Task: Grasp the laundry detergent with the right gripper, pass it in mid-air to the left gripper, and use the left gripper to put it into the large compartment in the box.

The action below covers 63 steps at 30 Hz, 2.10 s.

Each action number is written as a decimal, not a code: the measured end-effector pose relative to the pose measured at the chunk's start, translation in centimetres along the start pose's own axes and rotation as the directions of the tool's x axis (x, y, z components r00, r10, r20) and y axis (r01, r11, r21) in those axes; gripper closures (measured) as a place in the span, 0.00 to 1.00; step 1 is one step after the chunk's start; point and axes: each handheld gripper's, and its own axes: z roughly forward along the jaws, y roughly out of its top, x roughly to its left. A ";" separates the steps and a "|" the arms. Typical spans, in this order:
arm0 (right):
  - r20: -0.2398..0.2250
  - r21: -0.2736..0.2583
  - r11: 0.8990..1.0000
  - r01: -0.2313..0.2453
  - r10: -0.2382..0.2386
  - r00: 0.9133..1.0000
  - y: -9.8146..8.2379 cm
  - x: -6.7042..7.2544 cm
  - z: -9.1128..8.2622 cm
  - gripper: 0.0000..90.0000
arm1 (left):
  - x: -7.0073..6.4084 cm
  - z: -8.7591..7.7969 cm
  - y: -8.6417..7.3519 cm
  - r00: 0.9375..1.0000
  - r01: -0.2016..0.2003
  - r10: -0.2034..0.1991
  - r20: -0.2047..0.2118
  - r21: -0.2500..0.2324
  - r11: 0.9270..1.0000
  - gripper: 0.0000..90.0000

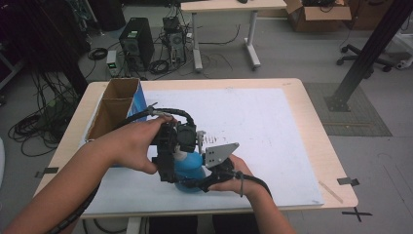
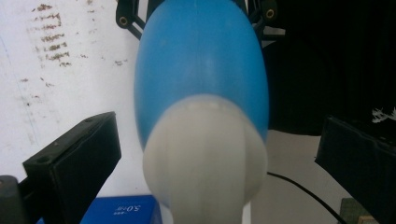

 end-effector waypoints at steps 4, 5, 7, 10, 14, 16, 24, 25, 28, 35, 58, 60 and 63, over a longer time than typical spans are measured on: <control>0.002 -0.002 1.000 0.002 -0.002 1.000 0.1 0.0 0.1 0.50 | 0.0 0.3 0.2 1.000 0.002 -0.002 -0.007 0.006 1.000 0.00; 0.001 -0.002 1.000 0.001 -0.001 1.000 0.2 0.0 0.1 0.50 | 0.0 0.3 0.2 1.000 0.003 -0.003 -0.005 0.007 1.000 0.00; 0.000 -0.003 1.000 0.000 0.000 1.000 0.3 0.0 0.2 0.50 | -0.1 0.4 0.3 1.000 -0.001 0.002 -0.009 0.006 1.000 0.00; 0.000 -0.003 1.000 0.005 -0.005 1.000 0.4 0.1 0.3 0.50 | -0.1 0.5 0.5 1.000 -0.002 0.003 -0.019 0.010 1.000 0.00; 0.003 -0.006 1.000 0.011 -0.011 1.000 0.6 0.1 0.3 0.50 | -0.2 0.6 0.5 1.000 -0.001 0.002 -0.025 0.011 1.000 0.01; 0.000 -0.010 1.000 0.004 -0.004 1.000 0.7 0.2 0.3 0.50 | -0.2 0.6 0.5 1.000 -0.002 0.002 -0.026 0.015 1.000 0.01; 0.003 -0.014 1.000 0.007 -0.007 1.000 0.9 0.2 0.3 0.50 | -0.2 0.9 0.6 0.999 0.002 -0.001 -0.033 0.023 1.000 0.05; 0.002 -0.014 1.000 0.005 -0.005 1.000 0.9 0.2 0.3 0.50 | -0.2 1.0 0.6 0.999 0.000 0.001 -0.037 0.025 1.000 0.06; 0.003 -0.014 1.000 0.006 -0.006 1.000 1.0 0.3 0.2 0.50 | -0.3 1.0 0.6 0.999 -0.001 0.002 -0.044 0.024 1.000 0.07; 0.007 -0.016 1.000 0.008 -0.008 1.000 1.1 0.3 0.2 0.50 | -0.4 0.8 0.7 0.997 -0.010 0.011 -0.077 0.019 1.000 0.11; 0.006 -0.026 1.000 0.007 -0.007 1.000 1.2 0.5 0.4 0.50 | -0.7 0.8 0.7 0.995 -0.018 0.022 -0.096 0.043 0.999 0.24; 0.006 -0.027 1.000 0.009 -0.009 1.000 1.2 0.5 0.4 0.50 | -0.8 0.8 0.7 0.995 -0.015 0.019 -0.095 0.043 0.999 0.25; 0.007 -0.027 1.000 0.011 -0.010 1.000 1.2 0.5 0.4 0.50 | -0.8 0.8 0.7 0.995 -0.016 0.020 -0.095 0.045 0.999 0.27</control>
